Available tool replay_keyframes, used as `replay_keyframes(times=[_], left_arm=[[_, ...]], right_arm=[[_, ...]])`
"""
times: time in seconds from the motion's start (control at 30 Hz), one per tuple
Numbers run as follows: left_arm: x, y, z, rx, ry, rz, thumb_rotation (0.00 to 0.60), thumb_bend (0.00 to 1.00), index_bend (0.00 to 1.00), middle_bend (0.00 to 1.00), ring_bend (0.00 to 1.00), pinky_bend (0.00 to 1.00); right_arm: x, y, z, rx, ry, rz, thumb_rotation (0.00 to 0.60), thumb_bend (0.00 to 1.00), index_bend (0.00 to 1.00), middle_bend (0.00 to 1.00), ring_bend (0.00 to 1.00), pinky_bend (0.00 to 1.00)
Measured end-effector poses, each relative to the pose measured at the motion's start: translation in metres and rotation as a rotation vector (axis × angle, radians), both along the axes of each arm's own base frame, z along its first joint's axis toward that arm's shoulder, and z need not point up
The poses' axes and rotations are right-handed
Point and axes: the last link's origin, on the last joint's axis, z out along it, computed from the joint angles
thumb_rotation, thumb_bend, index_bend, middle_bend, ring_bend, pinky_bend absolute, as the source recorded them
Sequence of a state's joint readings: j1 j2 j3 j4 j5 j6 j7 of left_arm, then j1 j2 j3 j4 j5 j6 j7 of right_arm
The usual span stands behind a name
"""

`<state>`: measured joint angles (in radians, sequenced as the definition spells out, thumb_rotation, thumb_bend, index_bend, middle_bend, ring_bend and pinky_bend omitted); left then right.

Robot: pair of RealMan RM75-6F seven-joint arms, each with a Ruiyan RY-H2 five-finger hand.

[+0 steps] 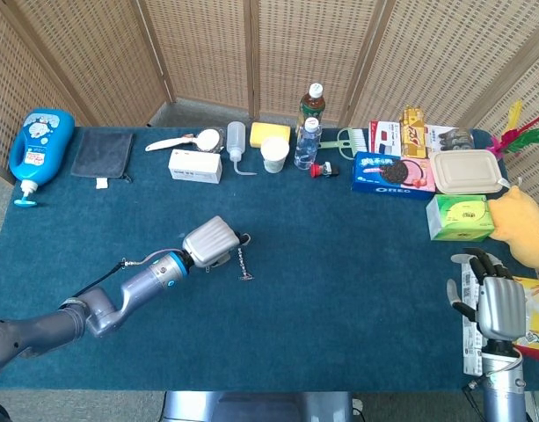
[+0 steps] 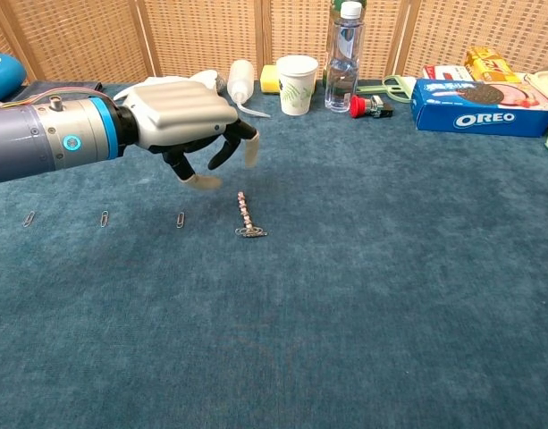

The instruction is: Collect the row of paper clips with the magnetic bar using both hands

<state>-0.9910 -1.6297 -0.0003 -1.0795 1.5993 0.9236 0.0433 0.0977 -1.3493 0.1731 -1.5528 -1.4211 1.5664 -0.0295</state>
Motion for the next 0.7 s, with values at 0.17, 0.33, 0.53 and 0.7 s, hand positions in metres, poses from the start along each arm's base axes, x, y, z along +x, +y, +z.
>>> replay_keyframes(times=[0.17, 0.33, 0.53, 0.7], left_arm=[[-0.003, 0.002, -0.004, 0.008, 0.008, -0.016, 0.600, 0.56, 0.44, 0.59, 0.72, 0.78], [-0.004, 0.003, -0.008, -0.003, 0.038, -0.009, 0.600, 0.56, 0.43, 0.59, 0.71, 0.78], [-0.004, 0.002, -0.013, -0.008, 0.059, -0.013, 0.600, 0.56, 0.43, 0.59, 0.71, 0.78], [-0.005, 0.003, -0.017, -0.007, 0.079, -0.017, 0.600, 0.56, 0.43, 0.58, 0.70, 0.77]], right_arm=[[0.001, 0.001, 0.000, -0.002, -0.002, -0.002, 0.600, 0.42, 0.36, 0.31, 0.26, 0.40], [0.001, 0.002, 0.001, -0.006, -0.003, -0.004, 0.600, 0.42, 0.36, 0.31, 0.26, 0.40], [0.000, 0.002, 0.001, -0.008, -0.005, -0.007, 0.600, 0.42, 0.36, 0.31, 0.26, 0.40], [-0.001, 0.003, 0.001, -0.005, -0.012, -0.010, 0.600, 0.42, 0.36, 0.31, 0.26, 0.40]])
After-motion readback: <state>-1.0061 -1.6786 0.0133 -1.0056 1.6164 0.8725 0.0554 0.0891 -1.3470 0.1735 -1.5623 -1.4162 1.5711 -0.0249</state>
